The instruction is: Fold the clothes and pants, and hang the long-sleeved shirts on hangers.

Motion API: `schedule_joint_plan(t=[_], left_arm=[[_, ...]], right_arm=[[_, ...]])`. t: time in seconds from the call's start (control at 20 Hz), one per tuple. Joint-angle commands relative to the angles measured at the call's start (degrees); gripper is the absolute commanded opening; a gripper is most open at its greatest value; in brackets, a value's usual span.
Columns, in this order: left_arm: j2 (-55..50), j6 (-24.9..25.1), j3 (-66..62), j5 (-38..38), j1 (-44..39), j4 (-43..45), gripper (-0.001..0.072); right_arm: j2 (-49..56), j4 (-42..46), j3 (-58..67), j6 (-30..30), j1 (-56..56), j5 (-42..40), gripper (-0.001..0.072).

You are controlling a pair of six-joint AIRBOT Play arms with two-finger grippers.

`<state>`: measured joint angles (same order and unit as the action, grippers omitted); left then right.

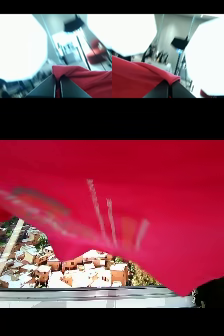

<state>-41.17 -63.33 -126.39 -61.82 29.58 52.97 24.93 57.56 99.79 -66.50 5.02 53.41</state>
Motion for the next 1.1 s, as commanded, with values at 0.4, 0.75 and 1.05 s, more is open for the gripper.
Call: schedule_joint_plan(t=[0.4, 0.75, 1.05], left_arm=[[-24.98, 7.89, 31.78, 0.09, -4.94, -19.39, 0.0005], [-63.01, 10.69, 24.52, 11.34, -12.72, -17.81, 0.0021], [-64.65, -9.46, 20.24, -8.83, -8.11, 11.50, 0.0510]], right_arm=[[40.96, 2.05, 1.77, -0.52, -0.07, 12.41, 0.0024], [78.27, -11.41, -0.09, -0.44, -0.07, -4.22, 0.0116], [82.90, -8.52, -0.04, -0.46, 3.78, 7.93, 0.0477]])
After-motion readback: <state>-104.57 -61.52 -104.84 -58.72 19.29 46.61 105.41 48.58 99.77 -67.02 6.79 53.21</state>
